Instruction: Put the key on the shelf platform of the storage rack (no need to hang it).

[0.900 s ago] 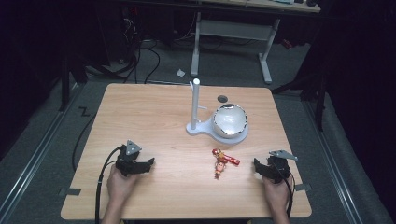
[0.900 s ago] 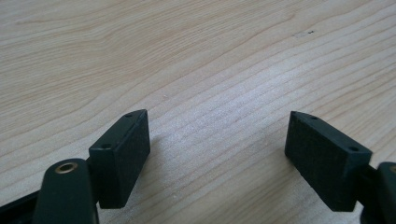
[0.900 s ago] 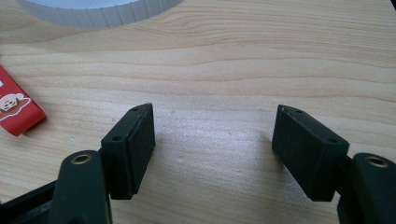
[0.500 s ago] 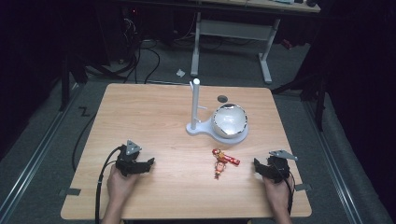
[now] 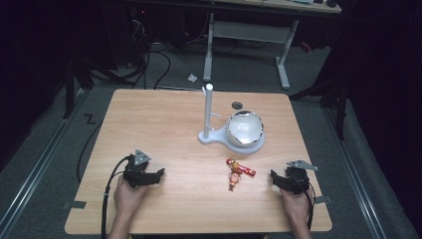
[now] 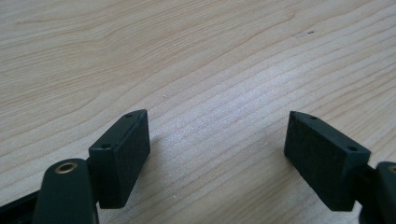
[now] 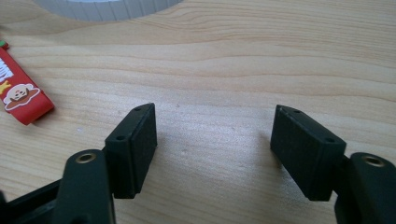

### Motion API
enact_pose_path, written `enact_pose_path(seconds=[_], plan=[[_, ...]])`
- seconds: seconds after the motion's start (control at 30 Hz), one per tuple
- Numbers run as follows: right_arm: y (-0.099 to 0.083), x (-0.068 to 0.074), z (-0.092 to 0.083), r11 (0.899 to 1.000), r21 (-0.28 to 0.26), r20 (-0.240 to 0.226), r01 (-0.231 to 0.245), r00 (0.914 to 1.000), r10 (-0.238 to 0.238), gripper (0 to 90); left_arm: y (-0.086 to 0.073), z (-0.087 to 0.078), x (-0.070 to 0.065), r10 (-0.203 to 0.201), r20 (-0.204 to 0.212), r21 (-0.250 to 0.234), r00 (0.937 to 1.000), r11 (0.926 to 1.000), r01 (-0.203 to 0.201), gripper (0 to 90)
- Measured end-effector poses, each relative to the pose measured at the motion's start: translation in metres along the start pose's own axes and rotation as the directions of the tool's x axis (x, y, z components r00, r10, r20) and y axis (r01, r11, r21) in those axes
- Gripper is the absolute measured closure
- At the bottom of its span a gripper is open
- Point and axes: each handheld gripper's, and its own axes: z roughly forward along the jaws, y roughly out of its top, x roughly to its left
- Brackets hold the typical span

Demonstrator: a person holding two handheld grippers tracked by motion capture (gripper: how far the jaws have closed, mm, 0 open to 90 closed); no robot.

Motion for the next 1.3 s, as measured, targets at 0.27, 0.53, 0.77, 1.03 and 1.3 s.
enact_pose_path(seconds=[0.27,0.53,0.77,1.03,1.3], plan=[[0.001,0.002,-0.009,1.000,-0.027,-0.037,-0.007,0.9993,0.006,35.6,0.000,0.000,0.000,-0.002,0.002,-0.001,1.0000,1.0000,0.002,22.9],[0.006,0.011,-0.021,0.997,-0.074,-0.078,0.015,0.9967,-0.021,34.2,0.000,0.000,0.000,-0.002,0.001,-0.001,1.0000,1.0000,0.002,23.0],[0.014,0.028,-0.029,0.992,-0.098,-0.121,0.074,0.9889,-0.085,32.0,0.000,0.000,0.000,-0.003,0.001,-0.001,1.0000,1.0000,0.003,23.0],[0.020,0.046,-0.030,0.988,-0.107,-0.183,0.108,0.9749,-0.127,28.9,0.000,0.000,0.000,-0.003,0.001,-0.001,1.0000,1.0000,0.003,23.0],[0.021,0.072,-0.022,0.986,-0.087,-0.253,0.143,0.9539,-0.161,25.9,0.000,0.000,0.000,-0.002,0.001,-0.001,1.0000,1.0000,0.002,23.0]])
